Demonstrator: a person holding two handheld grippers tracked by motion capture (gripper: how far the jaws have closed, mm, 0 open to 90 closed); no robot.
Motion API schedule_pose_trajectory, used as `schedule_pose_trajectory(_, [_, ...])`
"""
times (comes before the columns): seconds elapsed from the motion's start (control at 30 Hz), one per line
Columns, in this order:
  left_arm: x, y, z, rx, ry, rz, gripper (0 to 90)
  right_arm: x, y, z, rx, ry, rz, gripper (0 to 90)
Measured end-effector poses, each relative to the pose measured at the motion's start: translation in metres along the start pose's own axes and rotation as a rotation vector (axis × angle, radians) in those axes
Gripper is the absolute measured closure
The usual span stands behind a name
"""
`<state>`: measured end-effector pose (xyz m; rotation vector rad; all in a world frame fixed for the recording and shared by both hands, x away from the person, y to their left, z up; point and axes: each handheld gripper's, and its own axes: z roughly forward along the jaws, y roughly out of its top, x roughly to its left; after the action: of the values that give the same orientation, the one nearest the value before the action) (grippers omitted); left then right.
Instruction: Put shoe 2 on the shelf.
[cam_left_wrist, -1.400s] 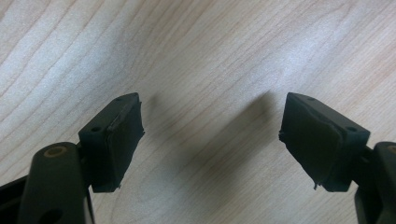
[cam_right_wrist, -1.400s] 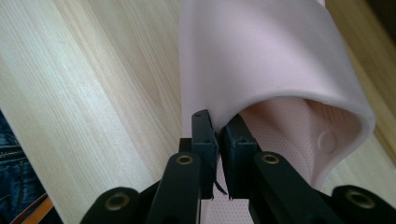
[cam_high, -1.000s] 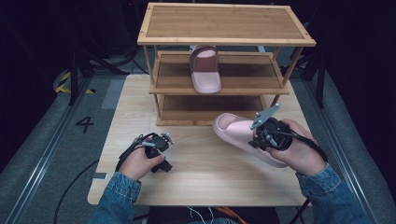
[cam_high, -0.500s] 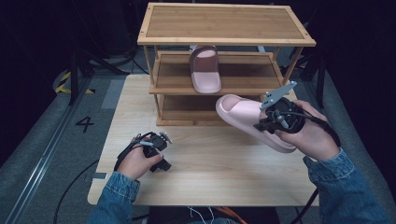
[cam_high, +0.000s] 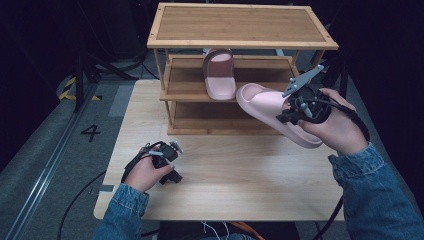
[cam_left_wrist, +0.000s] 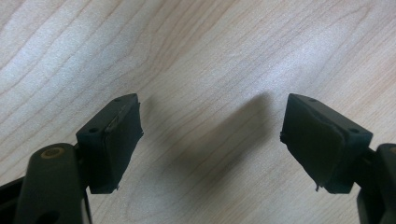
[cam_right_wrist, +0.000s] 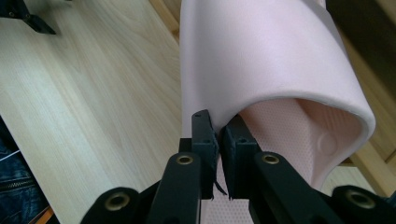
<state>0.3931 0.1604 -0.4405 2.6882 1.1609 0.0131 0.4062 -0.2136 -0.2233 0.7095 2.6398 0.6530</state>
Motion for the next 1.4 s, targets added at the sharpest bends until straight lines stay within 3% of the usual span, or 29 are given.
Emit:
schedule_pose_trajectory(0.53, [0.001,0.0,0.003,0.011,-0.002,0.005,20.6,-0.028,0.022,0.004,0.02,-0.068,0.022,84.7])
schedule_pose_trajectory(0.77, [0.001,-0.001,0.003,0.013,-0.002,0.01,20.6,-0.043,0.036,0.015,0.029,-0.114,0.024,84.5])
schedule_pose_trajectory(1.0, [0.002,-0.001,0.004,0.019,-0.009,0.007,20.6,-0.059,0.043,0.03,0.042,-0.137,0.079,84.6])
schedule_pose_trajectory(1.13, [0.001,-0.001,0.003,0.019,-0.009,0.005,20.6,-0.067,0.046,0.042,0.057,-0.163,0.086,84.5])
schedule_pose_trajectory(1.4, [0.003,-0.003,0.004,0.01,-0.011,-0.006,20.6,-0.074,0.051,0.061,0.052,-0.2,0.063,84.9])
